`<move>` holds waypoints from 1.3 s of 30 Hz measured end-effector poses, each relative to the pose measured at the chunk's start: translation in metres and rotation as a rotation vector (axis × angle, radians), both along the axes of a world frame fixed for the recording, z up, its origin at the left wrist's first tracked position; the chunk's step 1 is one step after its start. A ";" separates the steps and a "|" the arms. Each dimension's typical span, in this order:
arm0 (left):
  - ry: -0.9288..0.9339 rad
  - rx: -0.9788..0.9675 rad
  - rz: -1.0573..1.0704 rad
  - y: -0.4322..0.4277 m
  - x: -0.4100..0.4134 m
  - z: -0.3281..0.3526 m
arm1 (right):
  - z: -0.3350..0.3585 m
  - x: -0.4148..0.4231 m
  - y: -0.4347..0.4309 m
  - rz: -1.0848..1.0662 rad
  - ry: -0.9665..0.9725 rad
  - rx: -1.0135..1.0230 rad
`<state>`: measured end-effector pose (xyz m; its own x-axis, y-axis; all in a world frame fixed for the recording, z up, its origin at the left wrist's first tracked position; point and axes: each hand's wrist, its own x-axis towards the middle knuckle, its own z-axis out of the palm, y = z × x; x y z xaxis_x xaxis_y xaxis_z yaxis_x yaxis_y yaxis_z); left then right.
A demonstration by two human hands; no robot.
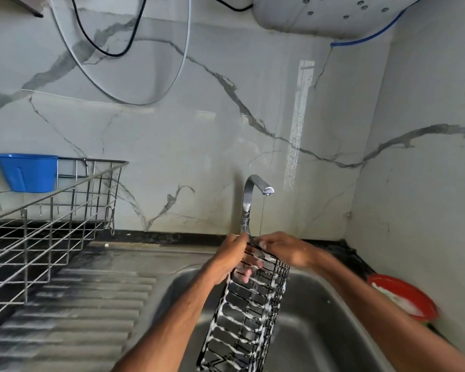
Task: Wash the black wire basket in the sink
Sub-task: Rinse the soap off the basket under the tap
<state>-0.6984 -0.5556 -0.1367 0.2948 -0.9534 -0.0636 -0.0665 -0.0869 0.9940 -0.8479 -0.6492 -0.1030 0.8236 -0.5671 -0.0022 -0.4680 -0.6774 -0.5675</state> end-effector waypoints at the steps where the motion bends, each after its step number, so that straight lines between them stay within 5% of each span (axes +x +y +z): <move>1: 0.018 0.003 -0.014 -0.001 -0.002 0.000 | 0.000 0.006 0.004 0.004 -0.002 0.073; 13: 0.078 0.095 0.014 -0.007 -0.007 -0.004 | -0.030 0.053 -0.027 -0.154 0.061 0.411; 22: 0.078 0.036 0.156 -0.006 -0.003 0.005 | 0.013 0.013 0.029 0.027 -0.054 0.225; 29: 0.109 -0.031 0.183 -0.014 -0.010 0.006 | -0.024 -0.049 -0.003 0.053 -0.104 -0.109; 39: 0.338 -0.180 0.273 -0.017 -0.012 0.016 | 0.005 0.001 -0.018 0.010 -0.215 -0.279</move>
<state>-0.7099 -0.5725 -0.1212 0.5272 -0.8488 -0.0398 0.2647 0.1195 0.9569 -0.8474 -0.6669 -0.0976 0.7940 -0.5132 0.3260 -0.3504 -0.8244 -0.4445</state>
